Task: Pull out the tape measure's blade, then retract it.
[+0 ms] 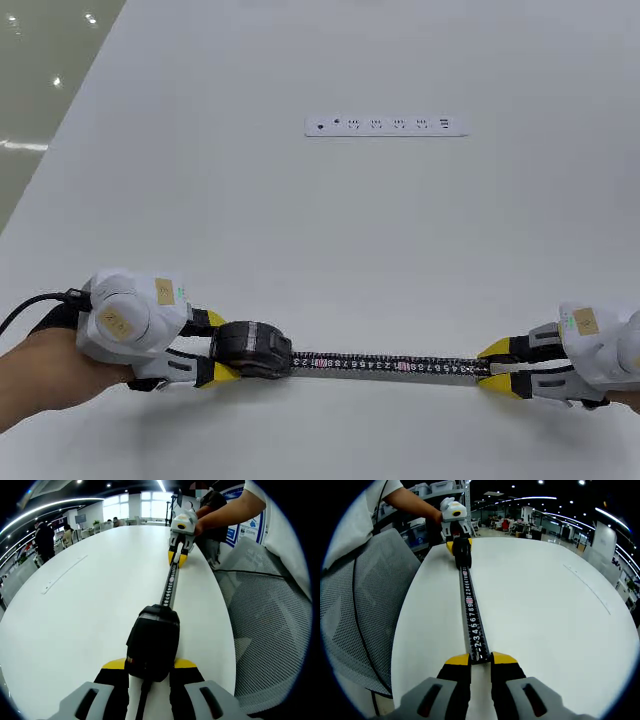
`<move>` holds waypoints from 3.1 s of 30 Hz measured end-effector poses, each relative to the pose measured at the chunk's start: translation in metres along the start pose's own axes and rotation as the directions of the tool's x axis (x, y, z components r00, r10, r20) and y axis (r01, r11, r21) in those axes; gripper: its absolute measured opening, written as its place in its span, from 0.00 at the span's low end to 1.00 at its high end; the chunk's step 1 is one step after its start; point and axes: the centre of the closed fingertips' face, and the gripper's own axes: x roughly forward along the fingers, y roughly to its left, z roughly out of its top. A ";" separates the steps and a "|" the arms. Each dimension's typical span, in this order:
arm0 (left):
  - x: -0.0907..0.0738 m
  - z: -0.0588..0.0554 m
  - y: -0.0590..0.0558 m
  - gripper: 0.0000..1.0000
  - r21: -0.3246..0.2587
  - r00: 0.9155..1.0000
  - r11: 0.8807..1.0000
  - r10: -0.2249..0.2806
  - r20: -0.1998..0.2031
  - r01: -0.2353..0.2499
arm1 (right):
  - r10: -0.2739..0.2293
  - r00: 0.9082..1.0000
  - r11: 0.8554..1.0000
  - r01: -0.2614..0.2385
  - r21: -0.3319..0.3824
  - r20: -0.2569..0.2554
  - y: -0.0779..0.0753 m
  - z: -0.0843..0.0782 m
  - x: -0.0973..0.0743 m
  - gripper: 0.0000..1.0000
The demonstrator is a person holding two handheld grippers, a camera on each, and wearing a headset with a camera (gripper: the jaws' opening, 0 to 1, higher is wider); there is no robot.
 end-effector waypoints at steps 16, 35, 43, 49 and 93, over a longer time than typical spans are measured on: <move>0.000 0.001 0.001 0.29 -0.034 1.000 0.999 0.003 0.002 -0.003 | 0.028 1.000 0.999 -0.028 0.030 -0.005 -0.001 -0.001 0.002 0.13; 0.000 0.002 0.001 0.30 -0.025 1.000 1.000 0.012 -0.008 -0.012 | 0.016 1.000 1.000 -0.015 0.023 -0.010 -0.001 -0.002 0.002 0.14; 0.000 0.001 0.001 0.32 -0.038 1.000 0.999 0.012 -0.006 -0.013 | 0.011 1.000 1.000 -0.011 0.029 -0.004 0.000 0.000 0.003 0.16; -0.001 -0.002 -0.001 0.36 -0.050 1.000 0.999 0.013 -0.005 -0.013 | 0.018 1.000 0.999 -0.018 0.044 0.010 0.003 0.002 0.003 0.25; -0.038 0.000 -0.013 0.80 -0.390 0.980 0.909 0.189 0.070 -0.148 | -0.130 0.991 0.964 0.117 0.239 0.042 0.014 0.024 -0.016 0.67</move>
